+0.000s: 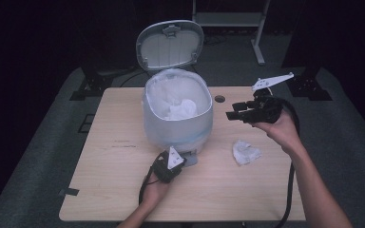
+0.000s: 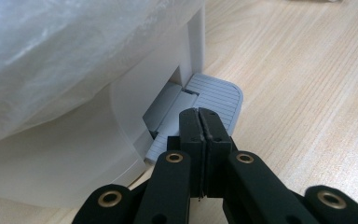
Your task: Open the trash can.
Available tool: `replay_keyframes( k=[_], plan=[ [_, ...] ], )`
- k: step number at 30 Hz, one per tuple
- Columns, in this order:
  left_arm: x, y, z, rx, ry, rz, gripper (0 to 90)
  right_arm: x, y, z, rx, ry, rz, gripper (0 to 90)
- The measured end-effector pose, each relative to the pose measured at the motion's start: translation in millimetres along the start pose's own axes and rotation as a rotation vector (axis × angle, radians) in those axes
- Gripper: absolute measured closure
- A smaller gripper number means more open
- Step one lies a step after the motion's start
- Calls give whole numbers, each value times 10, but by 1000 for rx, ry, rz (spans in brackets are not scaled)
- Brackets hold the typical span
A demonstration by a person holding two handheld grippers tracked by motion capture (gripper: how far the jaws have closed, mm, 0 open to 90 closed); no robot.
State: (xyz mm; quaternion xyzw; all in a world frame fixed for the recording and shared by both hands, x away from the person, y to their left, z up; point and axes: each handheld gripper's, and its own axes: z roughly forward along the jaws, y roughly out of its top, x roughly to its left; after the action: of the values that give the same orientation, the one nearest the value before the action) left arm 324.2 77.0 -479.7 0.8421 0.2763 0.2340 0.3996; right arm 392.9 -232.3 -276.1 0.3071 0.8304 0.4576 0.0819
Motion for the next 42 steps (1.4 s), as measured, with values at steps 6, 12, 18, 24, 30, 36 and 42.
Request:
replay_keyframes(
  k=[6,12,18,24,30,36,42],
  plan=[
    [2,0,-1,0,0,2,895,-67,-191,31,10,-5,22,475],
    [2,0,-1,2,1,4,894,-138,-382,70,20,-14,49,474],
    [4,0,-3,3,2,6,893,-169,-510,107,30,-23,55,469],
    [3,0,-2,1,3,4,893,-208,-678,171,59,-36,64,459],
    [6,-1,-2,1,3,0,886,-262,-842,231,78,-45,84,458],
    [8,0,-4,4,4,4,886,-295,-964,275,88,-54,100,452],
    [7,0,-2,1,4,3,886,-318,-1054,304,105,-68,107,446]
  ],
)
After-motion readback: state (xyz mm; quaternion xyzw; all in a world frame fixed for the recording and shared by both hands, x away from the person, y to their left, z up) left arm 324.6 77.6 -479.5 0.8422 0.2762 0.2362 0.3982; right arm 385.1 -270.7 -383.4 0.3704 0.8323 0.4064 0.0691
